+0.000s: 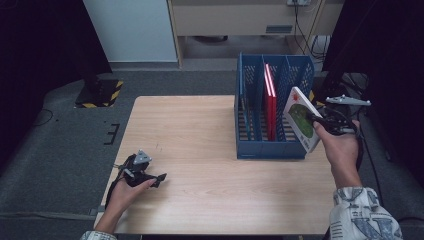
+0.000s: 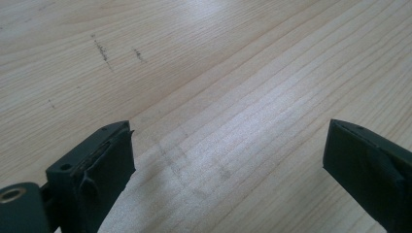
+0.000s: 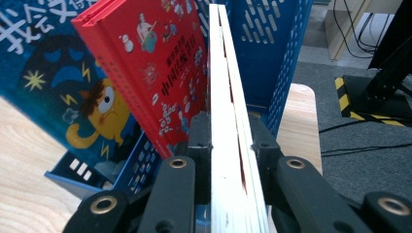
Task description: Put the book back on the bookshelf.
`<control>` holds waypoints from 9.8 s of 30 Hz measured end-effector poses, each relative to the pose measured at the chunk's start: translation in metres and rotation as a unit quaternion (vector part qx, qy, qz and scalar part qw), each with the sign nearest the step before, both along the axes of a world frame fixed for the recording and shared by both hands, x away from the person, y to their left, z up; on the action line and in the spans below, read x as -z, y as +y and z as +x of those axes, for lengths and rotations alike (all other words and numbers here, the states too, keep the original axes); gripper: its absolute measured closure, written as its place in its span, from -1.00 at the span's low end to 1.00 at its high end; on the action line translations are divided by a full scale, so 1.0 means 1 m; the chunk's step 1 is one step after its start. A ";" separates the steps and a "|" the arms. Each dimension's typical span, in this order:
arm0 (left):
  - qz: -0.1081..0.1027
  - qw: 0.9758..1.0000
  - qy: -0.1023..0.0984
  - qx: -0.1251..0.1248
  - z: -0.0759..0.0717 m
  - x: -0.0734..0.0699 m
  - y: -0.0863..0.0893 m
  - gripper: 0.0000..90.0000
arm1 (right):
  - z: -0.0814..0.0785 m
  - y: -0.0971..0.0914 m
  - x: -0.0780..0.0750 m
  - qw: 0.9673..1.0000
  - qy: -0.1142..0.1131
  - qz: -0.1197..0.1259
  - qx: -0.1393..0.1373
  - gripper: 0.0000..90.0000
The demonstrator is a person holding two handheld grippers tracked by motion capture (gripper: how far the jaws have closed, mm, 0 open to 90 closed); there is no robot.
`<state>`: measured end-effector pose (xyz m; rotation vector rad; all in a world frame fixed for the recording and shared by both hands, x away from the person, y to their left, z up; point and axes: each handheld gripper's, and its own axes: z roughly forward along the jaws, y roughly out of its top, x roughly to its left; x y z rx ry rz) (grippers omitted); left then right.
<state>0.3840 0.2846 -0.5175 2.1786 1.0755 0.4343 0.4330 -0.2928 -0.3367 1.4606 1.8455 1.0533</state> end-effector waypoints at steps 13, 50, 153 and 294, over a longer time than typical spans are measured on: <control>0.001 1.000 0.000 0.000 0.000 0.000 0.000 -0.92 | 0.017 -0.003 0.000 1.000 0.003 0.005 0.020 0.70; 0.009 1.000 -0.001 0.002 0.000 0.001 -0.002 -0.92 | 0.074 0.006 0.018 0.998 0.016 -0.008 0.053 0.70; 0.007 1.000 -0.003 0.006 0.000 0.000 -0.005 -0.92 | 0.101 0.013 0.096 0.992 0.122 -0.031 0.029 0.61; -0.003 1.000 -0.009 -0.002 -0.001 -0.006 -0.002 -0.93 | 0.067 0.031 0.068 1.000 0.004 0.009 0.025 -0.76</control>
